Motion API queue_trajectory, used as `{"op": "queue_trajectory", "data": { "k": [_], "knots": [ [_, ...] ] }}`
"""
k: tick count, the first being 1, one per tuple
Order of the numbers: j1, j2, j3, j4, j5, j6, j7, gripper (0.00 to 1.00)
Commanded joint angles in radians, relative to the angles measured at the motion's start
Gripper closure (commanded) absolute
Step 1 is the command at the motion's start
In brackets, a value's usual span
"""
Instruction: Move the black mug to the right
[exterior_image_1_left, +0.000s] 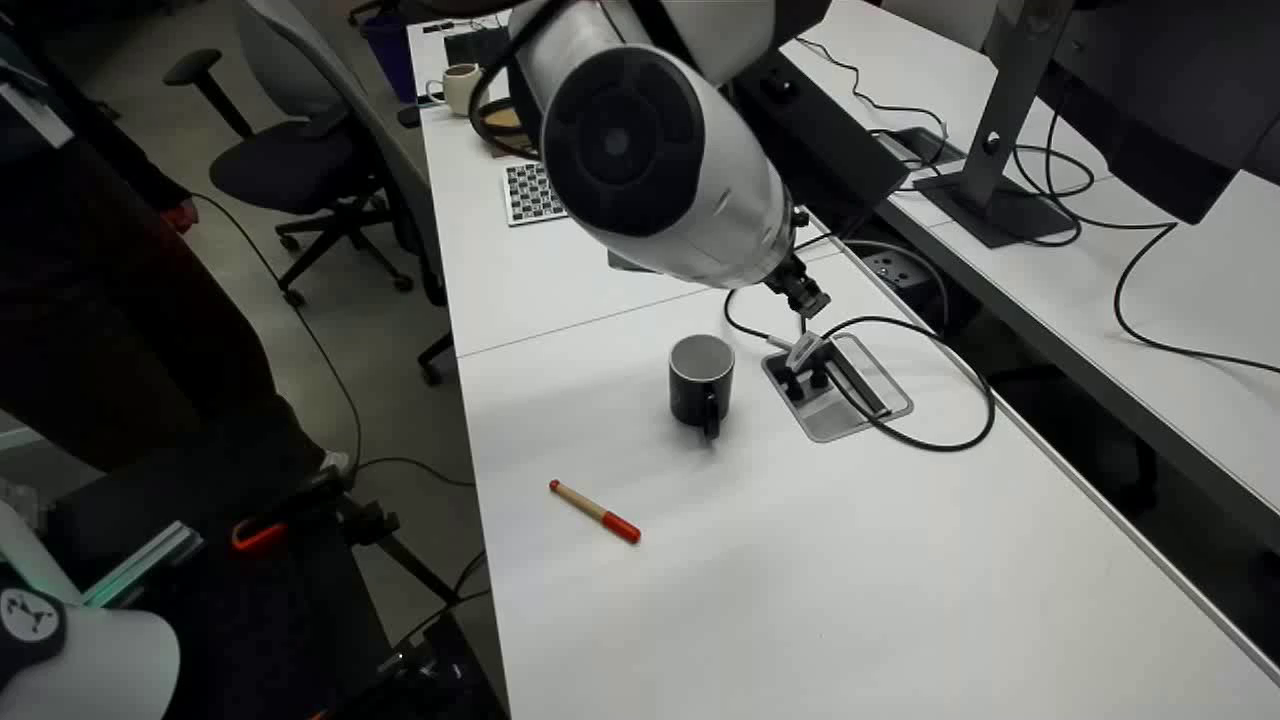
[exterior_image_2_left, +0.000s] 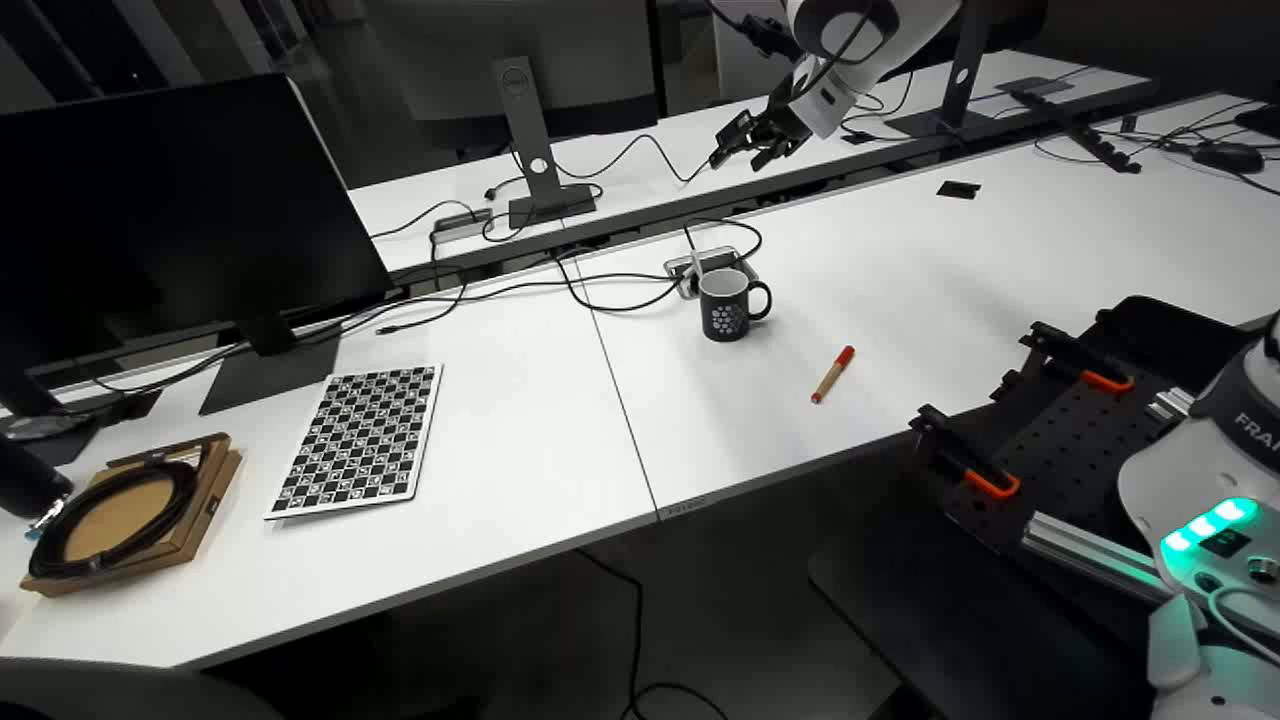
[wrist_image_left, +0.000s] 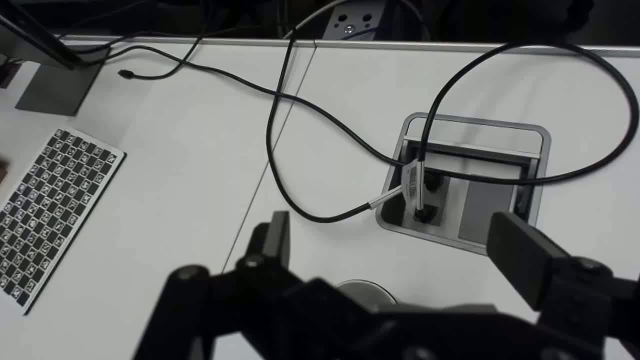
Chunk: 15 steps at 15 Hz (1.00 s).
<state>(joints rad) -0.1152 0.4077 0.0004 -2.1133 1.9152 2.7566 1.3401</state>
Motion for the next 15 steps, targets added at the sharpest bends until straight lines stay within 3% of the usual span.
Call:
{"op": "queue_trajectory", "data": {
  "k": [1, 12, 15],
  "knots": [
    [0.019, 0.0, -0.021, -0.001, -0.003, -0.007, 0.008, 0.0],
    [0.019, -0.005, -0.024, -0.001, -0.002, -0.011, -0.01, 0.0],
    [0.012, -0.03, -0.031, -0.016, -0.092, -0.079, -0.083, 0.0]
  ]
}}
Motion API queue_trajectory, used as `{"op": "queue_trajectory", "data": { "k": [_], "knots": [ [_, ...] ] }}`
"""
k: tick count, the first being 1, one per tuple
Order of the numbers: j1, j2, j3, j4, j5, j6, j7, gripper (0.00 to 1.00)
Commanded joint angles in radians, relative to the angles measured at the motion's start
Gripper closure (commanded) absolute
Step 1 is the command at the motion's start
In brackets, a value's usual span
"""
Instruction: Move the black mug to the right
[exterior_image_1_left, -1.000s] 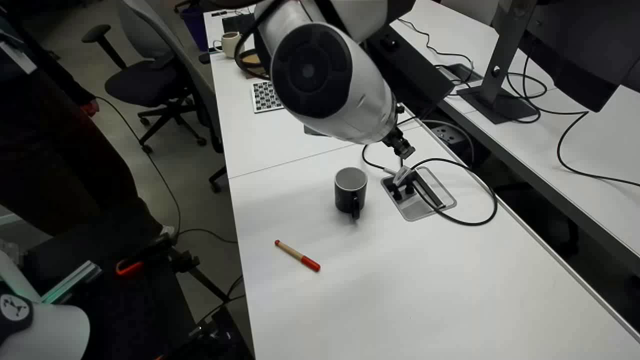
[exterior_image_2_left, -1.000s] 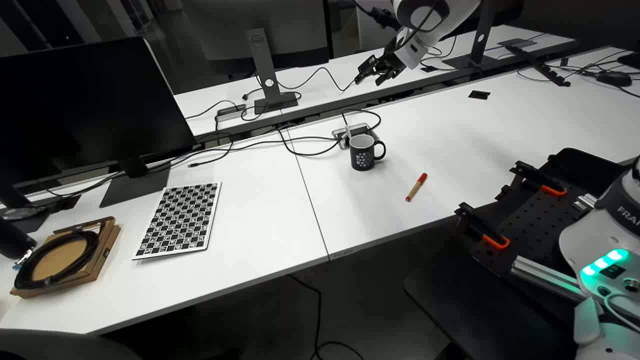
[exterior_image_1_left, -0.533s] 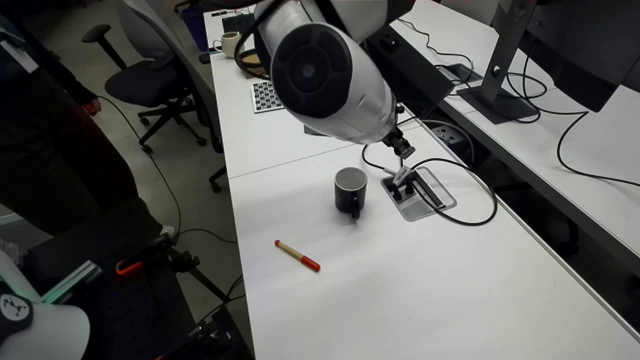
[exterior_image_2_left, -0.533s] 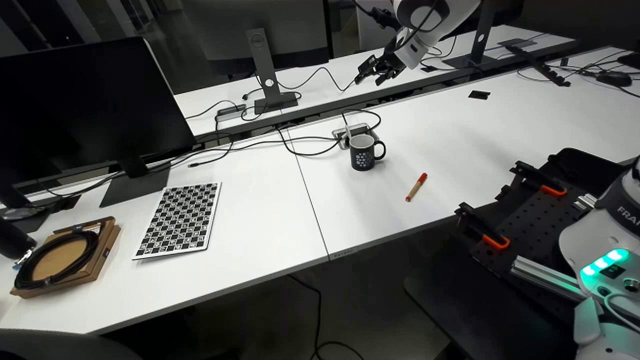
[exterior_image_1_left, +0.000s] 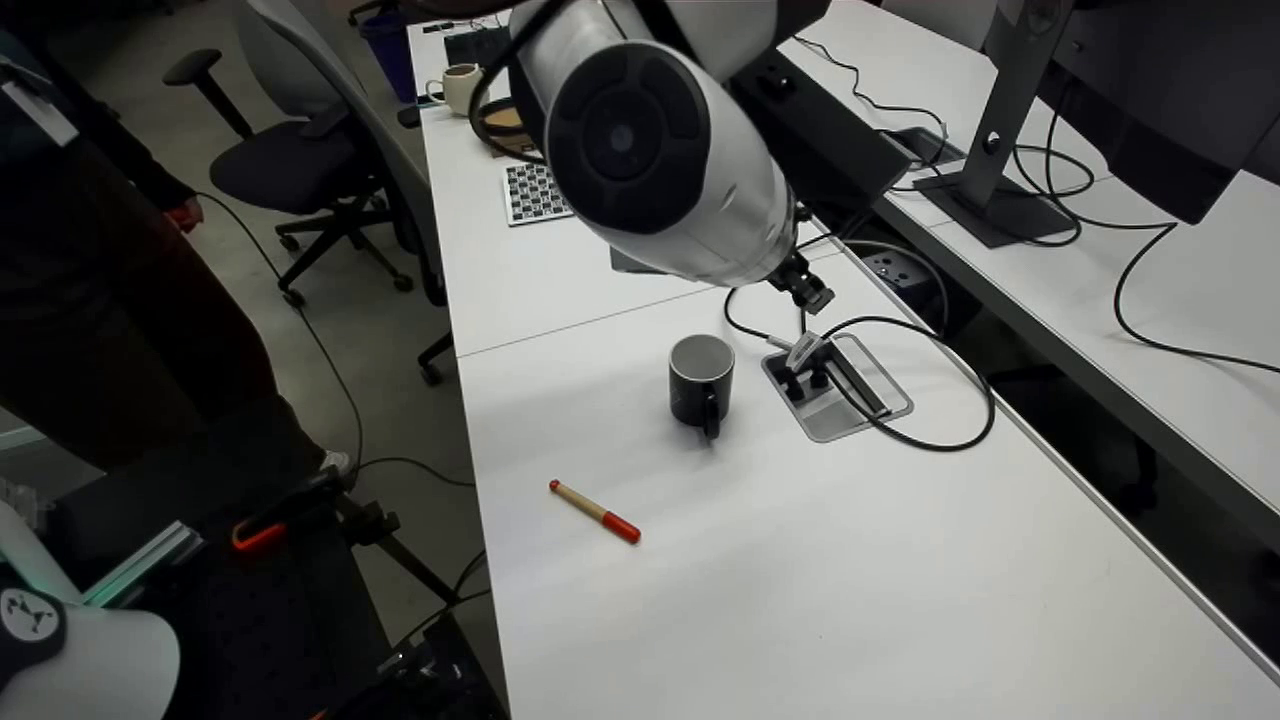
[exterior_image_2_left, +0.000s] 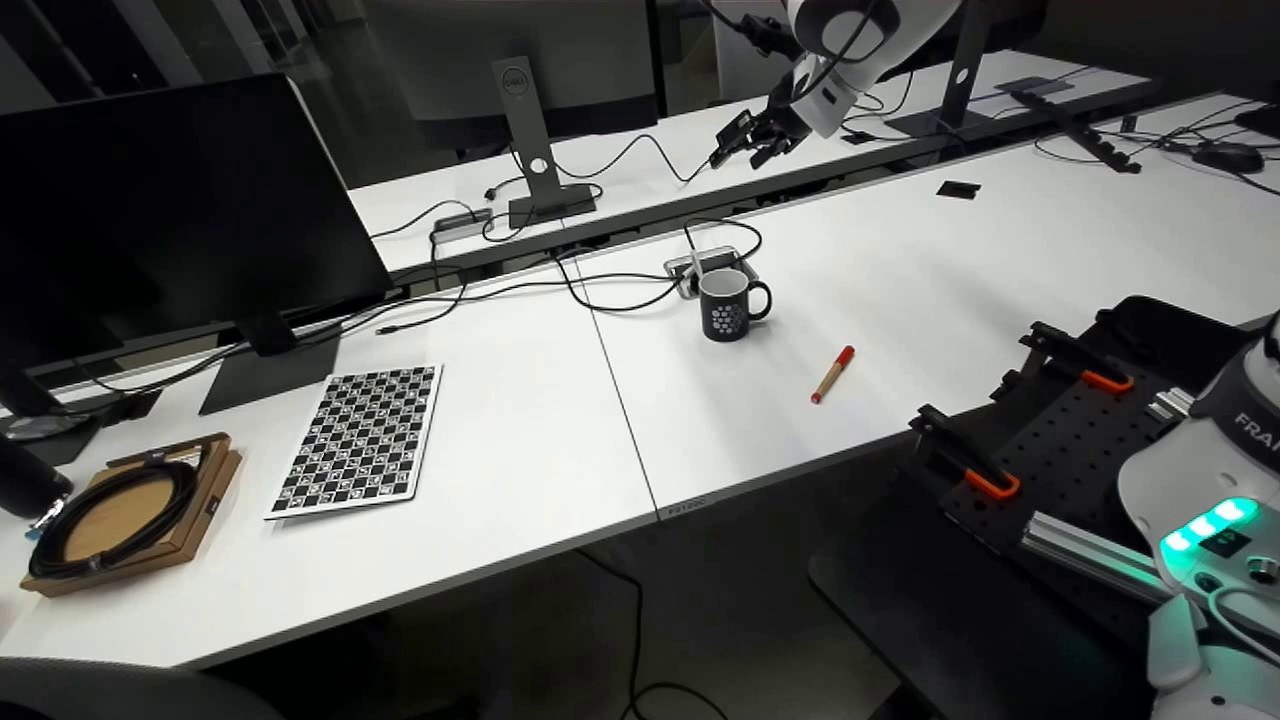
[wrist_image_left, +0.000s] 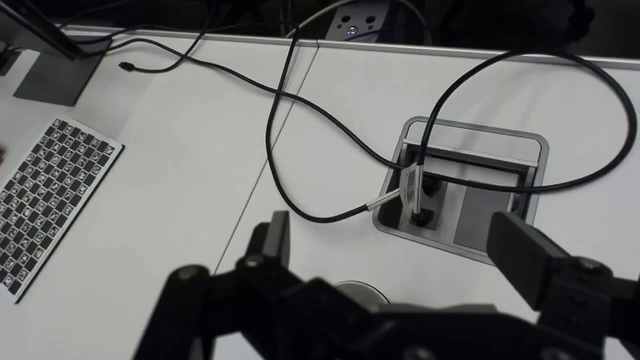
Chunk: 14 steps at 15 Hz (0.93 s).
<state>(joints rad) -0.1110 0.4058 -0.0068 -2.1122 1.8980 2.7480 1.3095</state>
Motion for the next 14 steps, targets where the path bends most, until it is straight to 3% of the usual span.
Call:
{"op": "queue_trajectory", "data": {
  "k": [1, 7, 14],
  "knots": [
    [0.007, -0.036, -0.025, -0.022, -0.121, -0.099, -0.056, 0.0],
    [0.02, -0.056, -0.057, -0.022, -0.455, -0.268, -0.033, 0.0],
    [0.085, -0.027, -0.081, -0.002, -0.802, -0.215, -0.051, 0.0]
  ]
}}
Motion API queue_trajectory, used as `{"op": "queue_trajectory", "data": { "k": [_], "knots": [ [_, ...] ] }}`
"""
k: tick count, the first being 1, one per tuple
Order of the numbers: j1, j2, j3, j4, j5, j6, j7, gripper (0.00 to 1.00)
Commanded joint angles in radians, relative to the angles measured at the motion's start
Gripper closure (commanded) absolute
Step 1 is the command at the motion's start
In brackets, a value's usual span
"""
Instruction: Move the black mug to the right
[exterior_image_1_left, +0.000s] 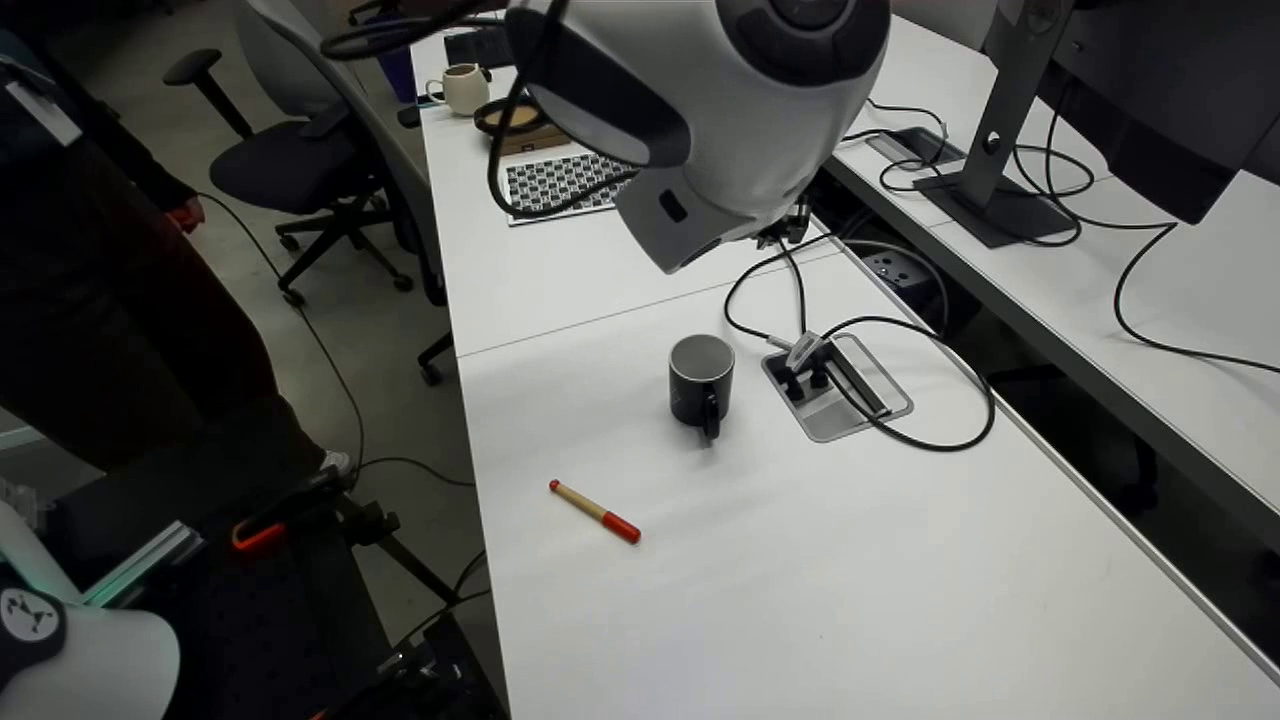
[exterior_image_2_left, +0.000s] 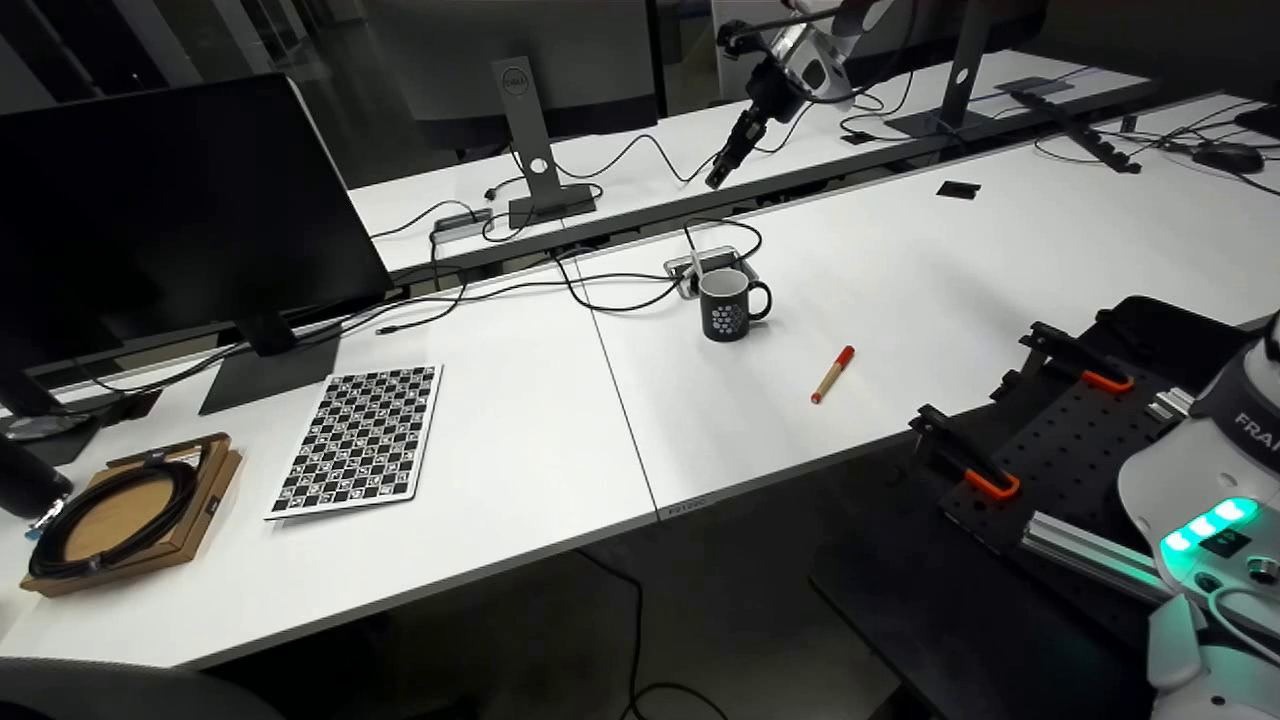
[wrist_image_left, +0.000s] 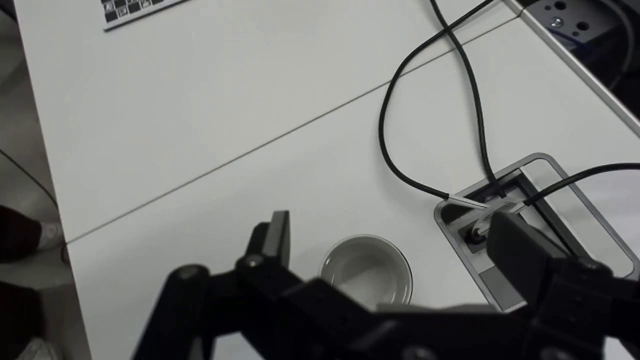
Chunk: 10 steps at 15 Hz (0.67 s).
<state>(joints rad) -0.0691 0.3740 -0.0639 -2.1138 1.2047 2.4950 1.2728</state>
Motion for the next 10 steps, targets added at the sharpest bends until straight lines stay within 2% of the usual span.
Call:
{"op": "queue_trajectory", "data": {
  "k": [1, 6, 10],
  "knots": [
    [0.055, 0.009, -0.024, 0.0, -0.148, 0.063, -0.017, 0.0],
    [0.117, 0.052, -0.024, -0.01, -0.339, 0.221, -0.01, 0.0],
    [0.167, 0.106, -0.058, -0.037, -0.542, 0.321, 0.024, 0.0]
  ]
}}
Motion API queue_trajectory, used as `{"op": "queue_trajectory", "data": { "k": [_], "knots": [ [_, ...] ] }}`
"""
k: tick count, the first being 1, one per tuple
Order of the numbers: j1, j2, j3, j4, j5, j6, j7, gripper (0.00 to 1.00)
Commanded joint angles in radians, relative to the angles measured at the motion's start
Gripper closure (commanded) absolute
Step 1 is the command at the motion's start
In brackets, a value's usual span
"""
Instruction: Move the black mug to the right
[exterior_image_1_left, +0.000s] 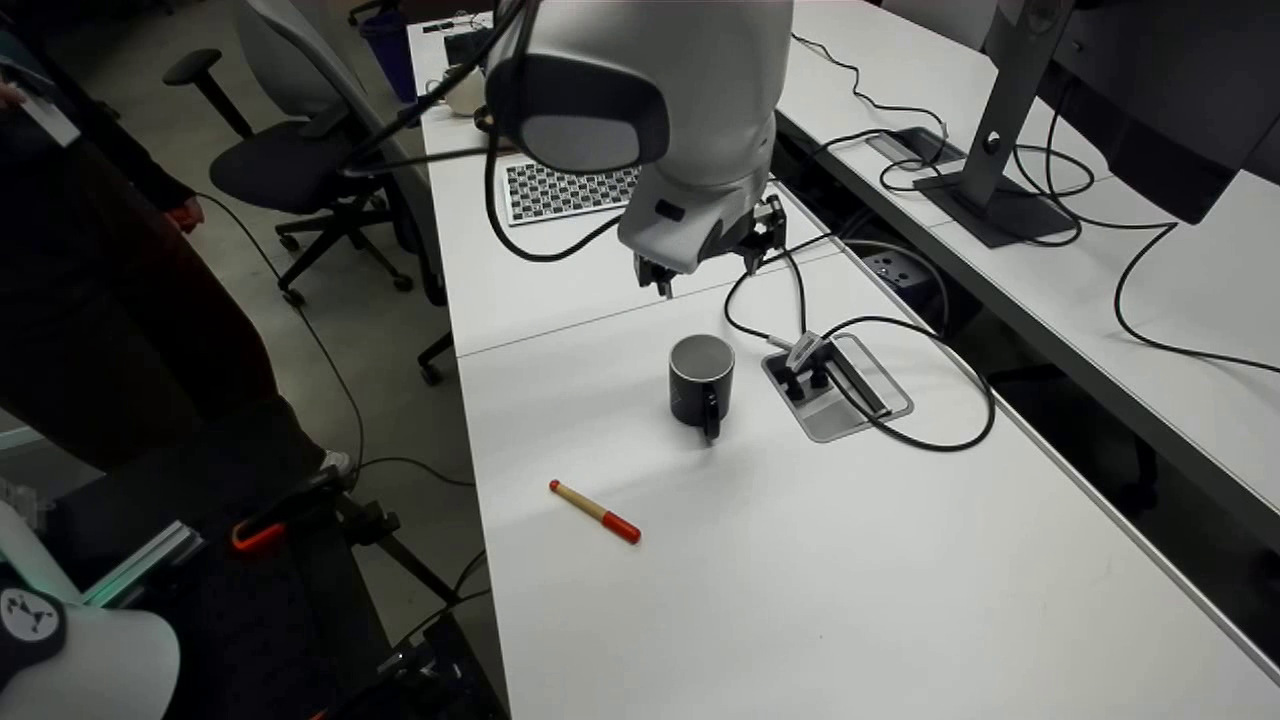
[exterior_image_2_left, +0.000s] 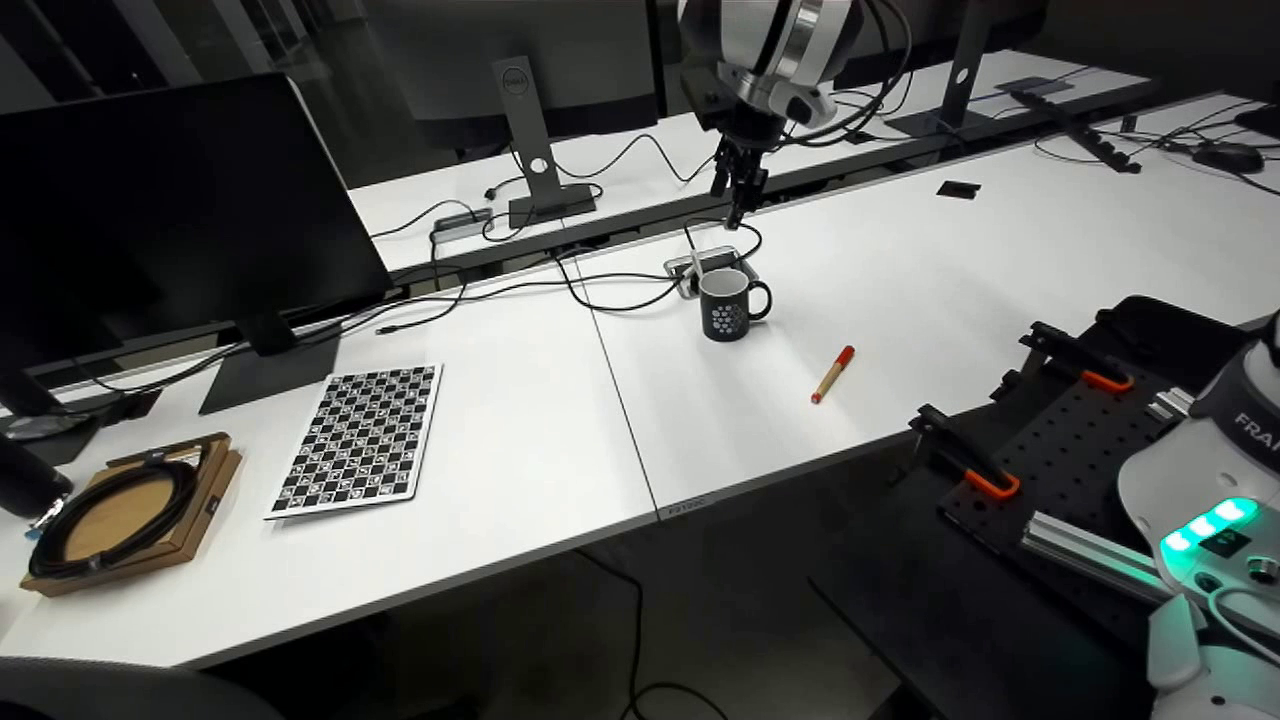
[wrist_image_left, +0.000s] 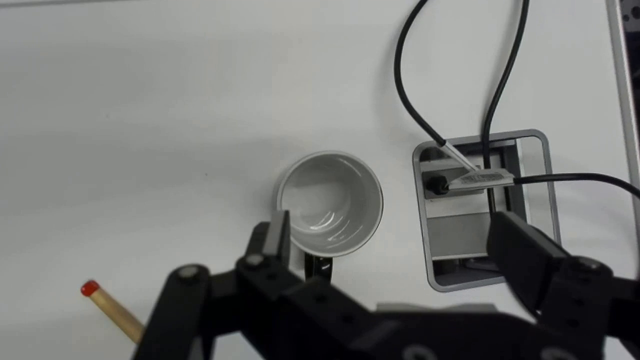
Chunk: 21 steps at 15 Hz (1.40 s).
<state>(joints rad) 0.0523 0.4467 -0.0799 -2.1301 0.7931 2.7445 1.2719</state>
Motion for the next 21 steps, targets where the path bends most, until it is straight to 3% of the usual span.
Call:
{"op": "queue_trajectory", "data": {
  "k": [1, 2, 4, 8, 12, 21],
  "knots": [
    [0.064, 0.041, -0.067, -0.032, -0.195, 0.091, 0.048, 0.0],
    [0.005, 0.025, -0.004, -0.016, -0.122, 0.05, 0.023, 0.0],
    [0.019, 0.043, -0.022, -0.025, -0.182, 0.076, 0.041, 0.0],
    [0.023, 0.046, -0.029, -0.025, -0.198, 0.082, 0.042, 0.0],
    [-0.002, 0.053, 0.006, -0.045, -0.184, 0.107, 0.006, 0.0],
    [0.114, 0.132, -0.067, -0.116, -0.387, 0.343, -0.008, 0.0]
  ]
}}
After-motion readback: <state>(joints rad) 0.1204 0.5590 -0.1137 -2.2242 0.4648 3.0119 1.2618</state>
